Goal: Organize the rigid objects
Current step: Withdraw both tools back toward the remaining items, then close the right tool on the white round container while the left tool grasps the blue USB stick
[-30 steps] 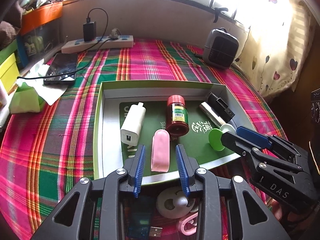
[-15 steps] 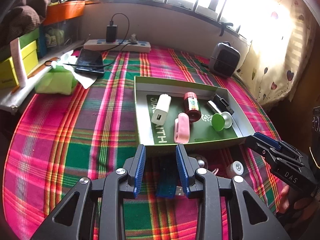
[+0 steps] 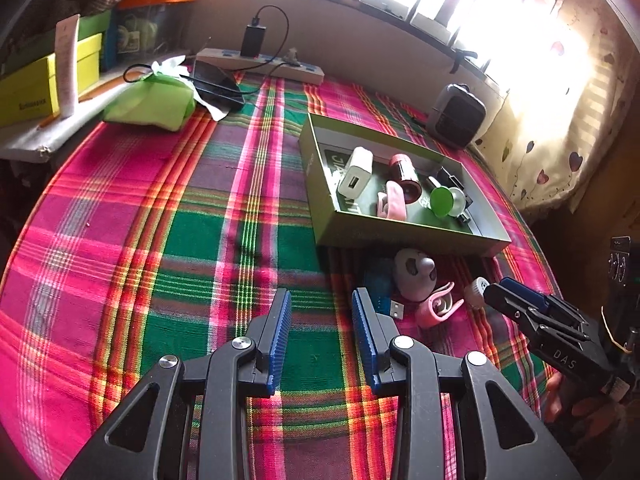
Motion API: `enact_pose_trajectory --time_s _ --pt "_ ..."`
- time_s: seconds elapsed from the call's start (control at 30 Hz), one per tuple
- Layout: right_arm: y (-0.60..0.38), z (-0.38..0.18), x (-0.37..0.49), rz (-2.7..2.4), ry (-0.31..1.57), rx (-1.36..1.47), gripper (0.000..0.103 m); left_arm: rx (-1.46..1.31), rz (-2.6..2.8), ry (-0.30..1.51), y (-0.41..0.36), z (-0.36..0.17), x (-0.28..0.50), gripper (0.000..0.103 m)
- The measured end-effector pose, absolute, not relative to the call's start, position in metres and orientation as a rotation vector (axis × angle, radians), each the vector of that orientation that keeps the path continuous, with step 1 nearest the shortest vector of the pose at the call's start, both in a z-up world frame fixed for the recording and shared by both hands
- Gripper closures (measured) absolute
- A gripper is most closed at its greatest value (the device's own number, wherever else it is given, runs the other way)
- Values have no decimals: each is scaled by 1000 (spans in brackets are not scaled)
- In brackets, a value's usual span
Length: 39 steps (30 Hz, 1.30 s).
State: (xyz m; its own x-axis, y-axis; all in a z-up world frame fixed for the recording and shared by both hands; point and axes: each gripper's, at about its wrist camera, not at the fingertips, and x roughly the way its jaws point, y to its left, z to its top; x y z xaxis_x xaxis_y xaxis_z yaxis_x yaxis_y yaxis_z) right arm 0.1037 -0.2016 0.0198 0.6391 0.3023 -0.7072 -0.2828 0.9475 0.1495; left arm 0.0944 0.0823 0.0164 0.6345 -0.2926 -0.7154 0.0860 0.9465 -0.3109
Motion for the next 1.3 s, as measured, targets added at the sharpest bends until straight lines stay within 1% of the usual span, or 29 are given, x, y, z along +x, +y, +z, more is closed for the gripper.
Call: enact_pose_trajectory --time_s 0.13,0.53,0.8,0.87,0.93,1.0,1.3 --pt "-194 19 101 336 809 6 52 -248 -234 879 82 11 93 72" --pt "-188 6 111 282 863 -19 51 -213 -270 913 78 7 99 72" --pt "-183 6 114 264 861 -50 52 -194 -285 926 76 9 109 72" --pt "-184 6 113 266 859 -49 60 -183 -290 925 74 10 112 72" --pt "-184 6 113 254 859 -56 71 -179 -296 925 73 11 113 72" --pt "-186 6 112 253 859 -60 74 -178 -308 927 71 13 115 72" --pt "-191 7 108 261 856 -70 74 -142 -329 934 56 16 125 72"
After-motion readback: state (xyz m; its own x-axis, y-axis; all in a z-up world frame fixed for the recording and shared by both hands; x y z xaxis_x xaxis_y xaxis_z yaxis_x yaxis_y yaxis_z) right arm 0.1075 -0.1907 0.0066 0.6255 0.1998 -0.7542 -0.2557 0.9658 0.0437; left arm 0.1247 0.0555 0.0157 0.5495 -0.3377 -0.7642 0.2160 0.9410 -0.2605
